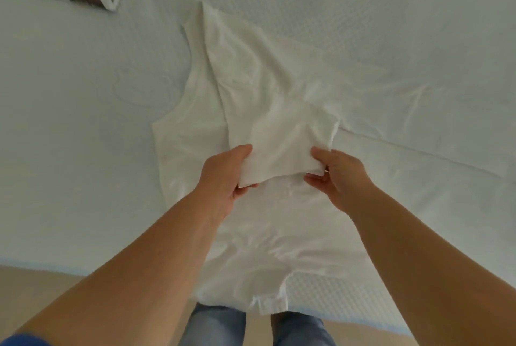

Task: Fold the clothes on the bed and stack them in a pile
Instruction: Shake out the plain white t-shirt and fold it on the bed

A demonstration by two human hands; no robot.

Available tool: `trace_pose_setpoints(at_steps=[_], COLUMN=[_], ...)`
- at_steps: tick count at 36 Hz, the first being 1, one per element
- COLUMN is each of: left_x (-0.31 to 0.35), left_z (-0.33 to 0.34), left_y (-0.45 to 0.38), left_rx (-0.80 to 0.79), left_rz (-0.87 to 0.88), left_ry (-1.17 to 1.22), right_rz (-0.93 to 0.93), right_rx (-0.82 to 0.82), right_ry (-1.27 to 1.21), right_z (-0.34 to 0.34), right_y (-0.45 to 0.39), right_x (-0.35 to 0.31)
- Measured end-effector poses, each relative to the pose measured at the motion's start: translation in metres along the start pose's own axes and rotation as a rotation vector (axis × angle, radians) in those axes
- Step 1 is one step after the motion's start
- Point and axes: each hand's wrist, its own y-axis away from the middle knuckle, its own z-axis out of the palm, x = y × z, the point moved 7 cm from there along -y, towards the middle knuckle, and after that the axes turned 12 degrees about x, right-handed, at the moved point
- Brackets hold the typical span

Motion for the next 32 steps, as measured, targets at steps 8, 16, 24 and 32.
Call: trace_pose_setpoints(at_steps=[8,16,24,32], left_x=[0.03,0.117,0.116,0.121], left_z=[0.019,0.063,0.029,0.031], left_y=[-0.002,-0.01,-0.013,-0.033], left_rx=[-0.181,-0.215,0.326,0.403], left_rz=[-0.041,0.23,0.922,0.927], left_ry=[0.063,0.166,-0.578,-0.737], right_rz=[0.125,-0.018,-0.95,-0.534], right_rx=[-0.063,0.064,0.306,0.343], right_ry=[0.013,-0.296,0.646,0.574], right_z=[0.003,0.005,0.009,0.01], right_y=[0.0,-0.023,-0.015,-0.055], right_x=[-0.004,-0.072,-0.099,-0.097])
